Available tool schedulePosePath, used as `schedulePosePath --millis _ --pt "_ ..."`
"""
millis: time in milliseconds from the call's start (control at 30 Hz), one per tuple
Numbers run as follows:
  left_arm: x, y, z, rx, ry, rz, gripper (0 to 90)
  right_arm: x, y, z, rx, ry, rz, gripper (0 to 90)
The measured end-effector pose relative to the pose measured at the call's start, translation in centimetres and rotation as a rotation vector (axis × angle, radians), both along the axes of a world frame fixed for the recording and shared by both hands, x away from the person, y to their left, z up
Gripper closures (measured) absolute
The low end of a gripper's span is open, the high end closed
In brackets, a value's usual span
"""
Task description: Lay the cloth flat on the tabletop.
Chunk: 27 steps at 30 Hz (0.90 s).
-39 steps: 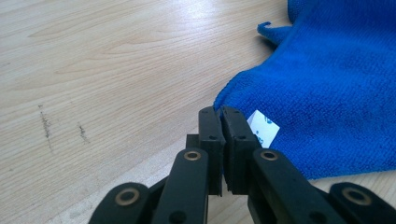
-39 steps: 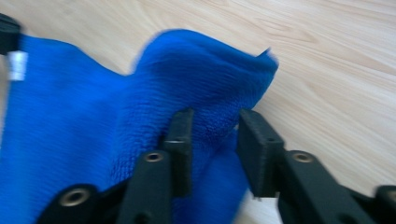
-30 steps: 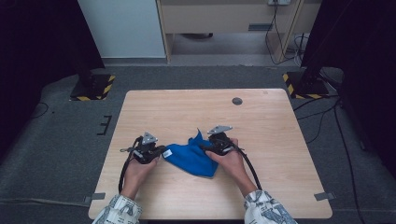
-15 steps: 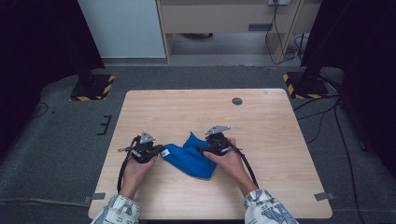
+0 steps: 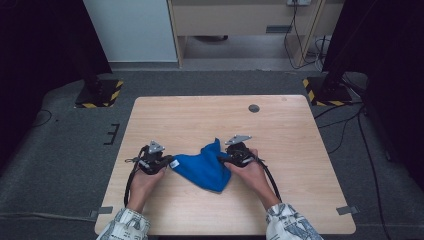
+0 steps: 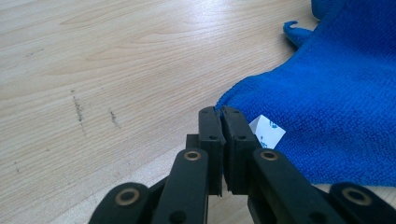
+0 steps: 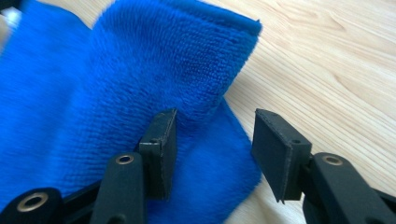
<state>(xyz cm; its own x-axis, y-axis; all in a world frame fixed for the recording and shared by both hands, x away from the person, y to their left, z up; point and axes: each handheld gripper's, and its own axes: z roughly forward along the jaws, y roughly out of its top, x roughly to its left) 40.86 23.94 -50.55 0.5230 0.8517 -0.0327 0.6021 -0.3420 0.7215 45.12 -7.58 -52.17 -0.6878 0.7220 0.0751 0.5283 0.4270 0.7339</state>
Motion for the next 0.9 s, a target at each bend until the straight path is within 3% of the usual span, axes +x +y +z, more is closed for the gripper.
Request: schedulePosePath --millis 267,367,533,733,900 --pt "0.2 0.7 0.0 0.000 -0.002 0.034 87.4 0.0 -0.7 -1.0 -0.011 0.002 -0.024 52.6" --pt "0.2 0.7 0.0 0.001 -0.013 0.038 87.3 -0.4 -0.4 -0.8 -0.058 -0.024 0.003 61.6" --pt "0.2 0.6 0.0 0.008 -0.024 0.040 87.3 -1.0 -0.6 -0.7 -0.050 -0.010 0.013 82.4" --pt "0.4 0.3 0.0 0.016 -0.037 0.040 87.3 -2.1 -2.5 -0.6 -0.047 0.014 -0.042 84.6" --pt "0.6 -0.6 0.0 0.026 -0.052 0.023 87.3 -4.0 -5.0 -0.4 -0.042 0.033 -0.072 85.2"
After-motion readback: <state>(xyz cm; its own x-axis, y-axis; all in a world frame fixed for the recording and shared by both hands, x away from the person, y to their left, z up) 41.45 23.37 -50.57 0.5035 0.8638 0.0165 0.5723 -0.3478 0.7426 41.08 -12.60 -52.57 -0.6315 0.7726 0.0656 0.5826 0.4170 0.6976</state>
